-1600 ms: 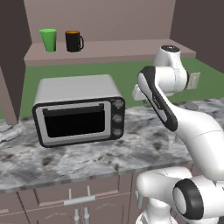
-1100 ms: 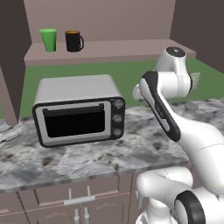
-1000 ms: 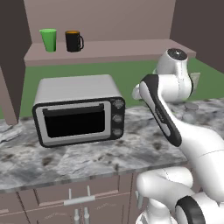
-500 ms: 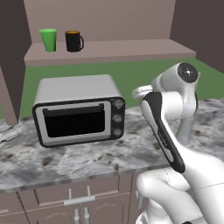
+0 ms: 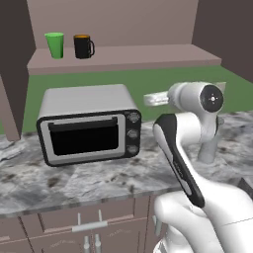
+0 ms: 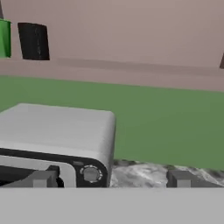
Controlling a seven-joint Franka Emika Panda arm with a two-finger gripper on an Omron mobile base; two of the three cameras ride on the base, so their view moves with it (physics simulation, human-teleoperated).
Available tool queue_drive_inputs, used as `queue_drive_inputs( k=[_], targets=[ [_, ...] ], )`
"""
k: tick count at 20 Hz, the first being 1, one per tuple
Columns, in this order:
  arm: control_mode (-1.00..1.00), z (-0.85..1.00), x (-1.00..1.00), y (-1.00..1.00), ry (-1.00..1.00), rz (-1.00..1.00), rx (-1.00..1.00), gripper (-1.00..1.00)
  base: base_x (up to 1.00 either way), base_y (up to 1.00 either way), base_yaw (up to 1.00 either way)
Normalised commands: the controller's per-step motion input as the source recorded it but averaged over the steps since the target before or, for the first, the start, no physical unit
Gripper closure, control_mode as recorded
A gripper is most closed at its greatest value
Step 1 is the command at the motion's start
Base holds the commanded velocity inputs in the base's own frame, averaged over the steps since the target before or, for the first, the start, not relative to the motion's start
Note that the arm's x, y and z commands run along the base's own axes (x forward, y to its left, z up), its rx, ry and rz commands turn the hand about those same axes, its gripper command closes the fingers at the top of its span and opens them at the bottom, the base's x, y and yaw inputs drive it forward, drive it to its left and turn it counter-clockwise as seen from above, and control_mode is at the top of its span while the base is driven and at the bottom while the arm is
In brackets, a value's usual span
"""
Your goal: There is a tray on the dining counter. Grab the cup, mug, and pitcher and place them on the tray. The pitcher may be placed next to the tray if it cannot fit the tray.
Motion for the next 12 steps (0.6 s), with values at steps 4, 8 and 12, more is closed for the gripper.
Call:
queue_drive_inputs(
  k=[4,8,12],
  targets=[
    [-1.00,0.47,-0.03,0.38,-0.10,0.05,0.01,-1.00,0.00,0.00,0.00],
    [-1.00,0.53,-0.05,0.29,-0.04,0.08,0.03,-1.00,0.00,0.00,0.00],
    [-1.00,0.50,0.00,0.24,-0.03,0.12,0.05,-1.00,0.00,0.00,0.00]
  ],
)
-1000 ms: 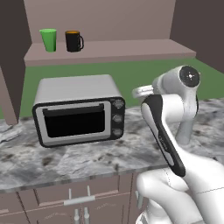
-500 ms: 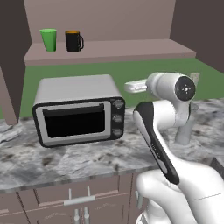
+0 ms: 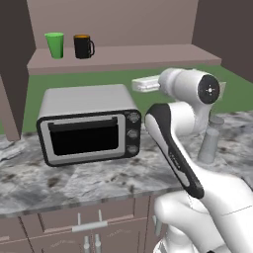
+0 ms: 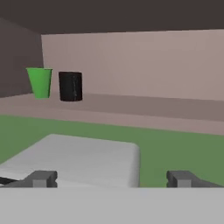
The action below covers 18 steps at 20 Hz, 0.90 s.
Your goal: There is a tray on the dining counter. Grab the cup, mug, and pitcher and place them on the tray. The pitcher may be placed next to the tray if it cannot fit the tray.
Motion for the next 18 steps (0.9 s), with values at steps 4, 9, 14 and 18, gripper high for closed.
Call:
queue_drive_inputs(
  k=[4,9,14,18],
  targets=[
    [-1.00,0.32,0.00,0.29,-0.02,0.14,0.02,-1.00,0.00,0.00,0.00],
    [-1.00,0.17,-0.01,0.40,-0.04,0.11,0.00,-1.00,0.00,0.00,0.00],
    [-1.00,0.18,0.00,0.47,-0.04,0.05,0.00,-1.00,0.00,0.00,0.00],
    [-1.00,0.10,0.00,0.46,-0.03,0.03,0.00,-1.00,0.00,0.00,0.00]
  ],
)
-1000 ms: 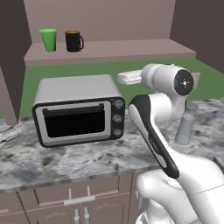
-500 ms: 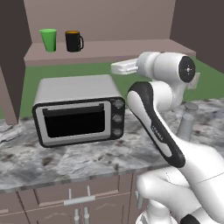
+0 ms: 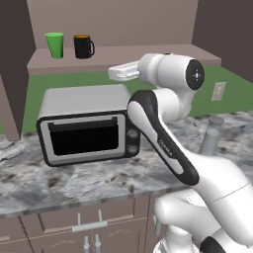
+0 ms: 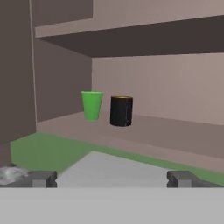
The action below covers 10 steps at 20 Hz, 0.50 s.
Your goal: There is a tray on the dining counter. Grab the cup, mug, and pitcher and place them on the tray. The pitcher may be placed next to the tray if it cannot fit the tray.
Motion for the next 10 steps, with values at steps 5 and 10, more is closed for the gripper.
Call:
queue_drive_inputs(
  k=[5,10],
  targets=[
    [-1.00,0.05,0.00,0.24,-0.01,0.01,0.00,-1.00,0.00,0.00,0.00],
    [-1.00,0.00,0.11,0.05,0.00,0.00,0.00,-1.00,0.00,0.00,0.00]
  ],
)
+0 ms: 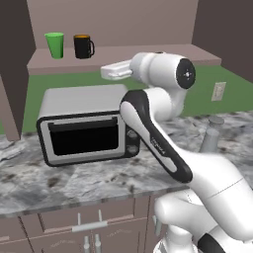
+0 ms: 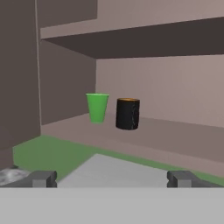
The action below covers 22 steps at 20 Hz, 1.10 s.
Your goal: There is a tray on the dining counter. Grab the cup, mug, and pitcher and place them on the tray. The pitcher may be placed next to the tray if it cannot fit the tray.
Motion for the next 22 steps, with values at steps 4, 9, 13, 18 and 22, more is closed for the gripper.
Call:
queue_drive_inputs(
  k=[4,9,13,18,22],
  targets=[
    [-1.00,0.00,0.24,0.00,0.00,0.00,0.00,-1.00,0.00,0.00,0.00],
    [-1.00,0.00,0.09,0.00,0.00,0.00,0.00,-1.00,0.00,0.00,0.00],
    [-1.00,0.00,0.14,0.00,0.00,0.00,0.00,-1.00,0.00,0.00,0.00],
    [-1.00,0.00,0.20,0.00,0.00,-0.01,0.00,-1.00,0.00,0.00,0.00],
    [-1.00,0.00,0.27,0.00,0.00,-0.02,0.00,-1.00,0.00,0.00,0.00]
  ],
)
